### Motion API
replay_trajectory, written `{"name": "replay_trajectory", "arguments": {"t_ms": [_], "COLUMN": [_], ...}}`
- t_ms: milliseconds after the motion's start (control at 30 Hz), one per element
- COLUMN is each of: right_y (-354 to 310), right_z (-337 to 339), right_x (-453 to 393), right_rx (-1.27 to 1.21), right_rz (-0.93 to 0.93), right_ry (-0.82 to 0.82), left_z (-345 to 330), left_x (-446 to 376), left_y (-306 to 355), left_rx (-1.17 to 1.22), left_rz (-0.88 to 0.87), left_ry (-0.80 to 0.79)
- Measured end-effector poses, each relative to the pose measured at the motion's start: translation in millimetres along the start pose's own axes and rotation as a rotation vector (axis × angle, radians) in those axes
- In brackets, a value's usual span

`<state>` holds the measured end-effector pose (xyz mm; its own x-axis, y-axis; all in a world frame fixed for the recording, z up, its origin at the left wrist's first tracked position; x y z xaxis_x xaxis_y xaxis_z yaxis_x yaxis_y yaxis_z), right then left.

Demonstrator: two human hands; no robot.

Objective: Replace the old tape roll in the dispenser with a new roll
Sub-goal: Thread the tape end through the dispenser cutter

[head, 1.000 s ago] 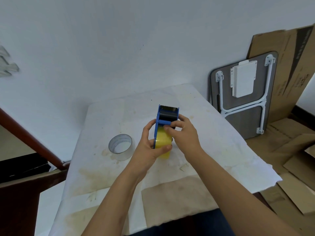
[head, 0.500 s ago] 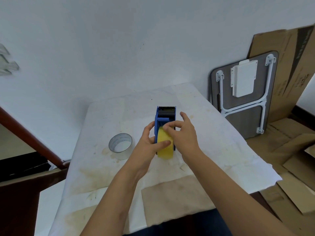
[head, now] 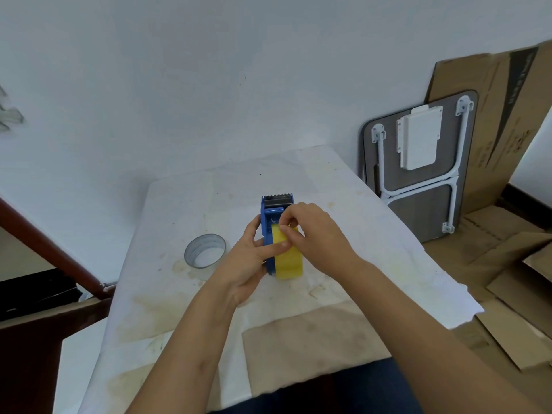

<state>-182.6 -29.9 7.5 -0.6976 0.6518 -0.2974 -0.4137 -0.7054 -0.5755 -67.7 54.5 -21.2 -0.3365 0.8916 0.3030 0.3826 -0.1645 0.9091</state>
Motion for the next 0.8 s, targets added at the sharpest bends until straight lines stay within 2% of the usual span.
{"name": "replay_trajectory", "arguments": {"t_ms": [233,800], "right_y": [-11,-3], "right_z": [8,6], "right_x": [-12,-9], "right_rx": [0.051,0.216], "right_rz": [-0.047,0.1], "right_ry": [-0.134,-0.012], "left_z": [2,1], "left_x": [1,5], "left_y": [1,2], "left_rx": [-0.085,-0.073], "left_rz": [-0.023,0.0], "left_ry": [-0.008,-0.014]}}
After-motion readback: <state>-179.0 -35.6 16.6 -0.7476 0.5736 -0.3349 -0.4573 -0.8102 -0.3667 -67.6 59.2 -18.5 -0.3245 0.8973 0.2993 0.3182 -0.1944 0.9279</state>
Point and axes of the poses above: each hand's wrist, its own x-axis away from the middle knuckle, its own z-axis out of the back of the hand, y = z × x, the point moved 2 cm from there along -x, towards the middle knuckle, and after that the axes turned 4 degrees about x, right-handed, at the moved point
